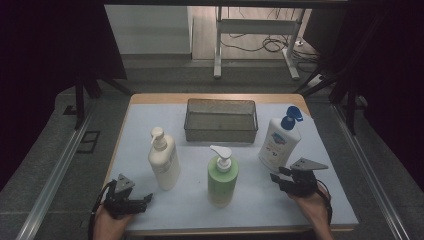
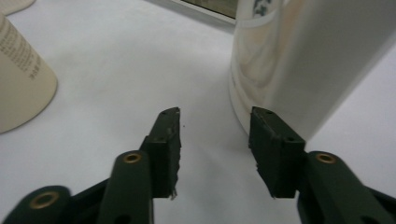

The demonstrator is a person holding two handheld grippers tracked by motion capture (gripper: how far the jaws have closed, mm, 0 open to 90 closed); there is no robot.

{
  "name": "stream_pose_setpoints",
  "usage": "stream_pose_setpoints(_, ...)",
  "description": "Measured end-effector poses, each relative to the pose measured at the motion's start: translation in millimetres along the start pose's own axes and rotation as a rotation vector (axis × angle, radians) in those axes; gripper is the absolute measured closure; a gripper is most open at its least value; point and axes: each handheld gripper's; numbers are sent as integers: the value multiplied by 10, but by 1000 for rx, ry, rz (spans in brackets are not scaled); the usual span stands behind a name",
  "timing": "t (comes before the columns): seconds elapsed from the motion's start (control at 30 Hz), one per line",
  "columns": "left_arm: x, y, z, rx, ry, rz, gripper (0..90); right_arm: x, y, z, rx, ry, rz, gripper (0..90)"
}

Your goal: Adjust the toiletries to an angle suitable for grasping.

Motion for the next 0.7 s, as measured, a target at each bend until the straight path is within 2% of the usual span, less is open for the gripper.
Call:
stream_pose_setpoints(0.23, 1, -1, 1, 0, -1, 0, 124, 149, -67, -5, -20, 6, -6, 425)
stream_pose_setpoints(0.4, 1, -2, 1, 1, -1, -1, 125, 246, -133, -52, -25, 2, 17, 361)
stream_pose_setpoints(0.7, 1, -3, 2, 2, -1, -1, 124, 359, -204, -216, -13, -30, 47, 314)
Point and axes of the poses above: each handheld gripper's, and its own axes: x roughly backward along the jaws, z roughly out of its underside, y roughly to its left, and after that the axes turned 8 degrees about -y, right-handed
